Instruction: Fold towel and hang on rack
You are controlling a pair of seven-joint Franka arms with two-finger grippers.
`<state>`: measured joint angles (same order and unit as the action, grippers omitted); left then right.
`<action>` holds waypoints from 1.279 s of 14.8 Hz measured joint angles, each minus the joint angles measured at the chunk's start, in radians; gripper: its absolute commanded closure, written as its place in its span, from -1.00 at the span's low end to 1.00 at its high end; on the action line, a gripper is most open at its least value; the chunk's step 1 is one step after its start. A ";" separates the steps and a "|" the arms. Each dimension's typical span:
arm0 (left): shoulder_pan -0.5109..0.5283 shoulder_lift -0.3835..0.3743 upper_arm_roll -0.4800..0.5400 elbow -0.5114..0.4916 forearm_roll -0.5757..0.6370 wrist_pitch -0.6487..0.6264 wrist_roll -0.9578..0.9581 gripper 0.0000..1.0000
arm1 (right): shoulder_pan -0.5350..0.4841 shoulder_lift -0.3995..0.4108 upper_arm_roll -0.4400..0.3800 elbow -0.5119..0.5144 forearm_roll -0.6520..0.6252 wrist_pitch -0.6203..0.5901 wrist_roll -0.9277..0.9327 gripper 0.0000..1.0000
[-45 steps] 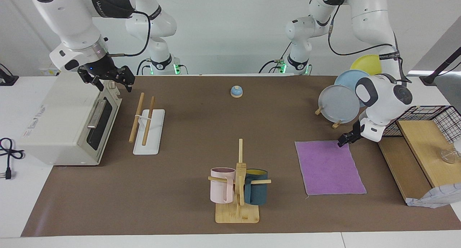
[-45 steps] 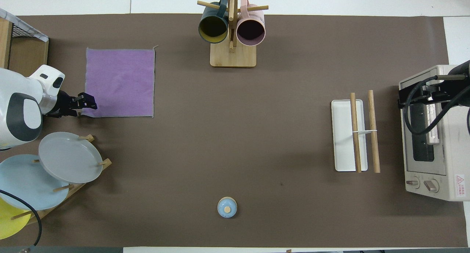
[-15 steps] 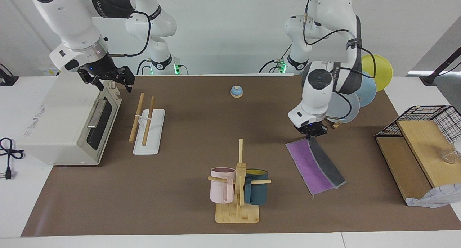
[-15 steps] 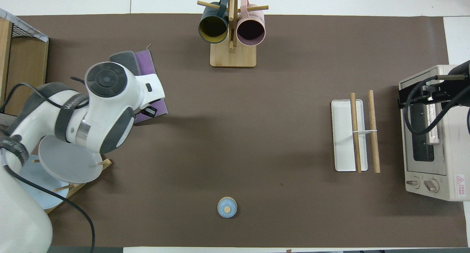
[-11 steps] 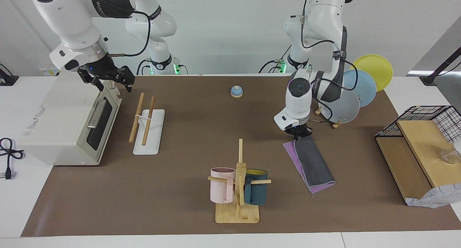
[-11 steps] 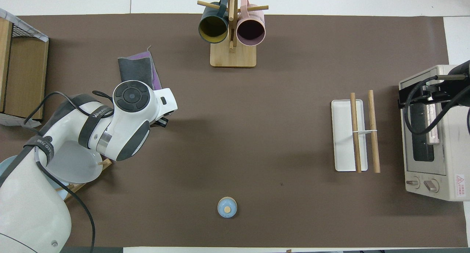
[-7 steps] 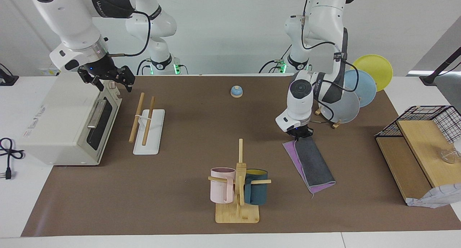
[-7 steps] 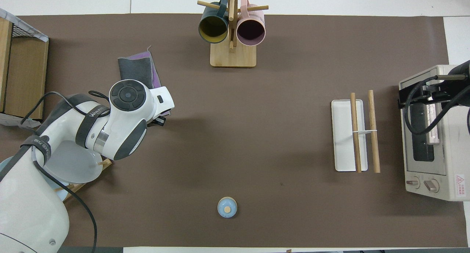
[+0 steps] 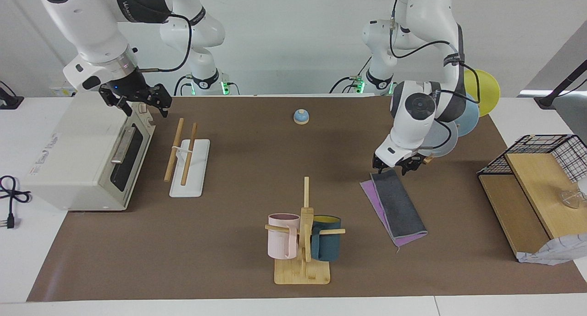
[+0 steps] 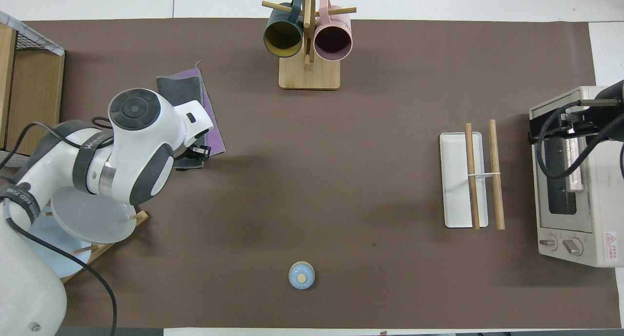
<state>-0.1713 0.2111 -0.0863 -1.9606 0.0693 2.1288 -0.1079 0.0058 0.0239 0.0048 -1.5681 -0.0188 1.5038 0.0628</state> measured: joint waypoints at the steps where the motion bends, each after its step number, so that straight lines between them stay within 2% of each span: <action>1: 0.029 0.000 0.001 0.003 -0.045 0.007 0.035 -1.00 | 0.000 0.000 0.000 0.000 0.000 0.000 0.000 -1.00; 4: 0.111 0.005 0.002 -0.033 -0.184 0.088 0.142 -1.00 | 0.000 0.000 0.000 0.000 0.000 0.000 0.000 -1.00; 7: 0.135 0.031 0.002 -0.060 -0.305 0.141 0.211 -1.00 | 0.000 0.000 0.000 0.000 0.000 0.000 0.000 -1.00; 13: 0.148 0.079 0.000 -0.061 -0.358 0.176 0.244 -0.98 | 0.000 0.000 0.000 0.000 0.000 0.000 0.000 -1.00; 15: 0.148 0.091 -0.004 -0.061 -0.358 0.188 0.245 -0.89 | 0.001 0.000 0.004 0.000 0.001 0.000 0.000 -1.00; 19: 0.148 0.098 -0.006 -0.061 -0.361 0.190 0.245 -0.54 | 0.002 -0.003 0.034 -0.012 0.002 0.000 0.000 -1.00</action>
<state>-0.0232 0.3094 -0.0922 -2.0216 -0.2917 2.3193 0.1370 0.0073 0.0211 0.0387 -1.5798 -0.0171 1.5039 0.0627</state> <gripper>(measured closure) 0.132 0.000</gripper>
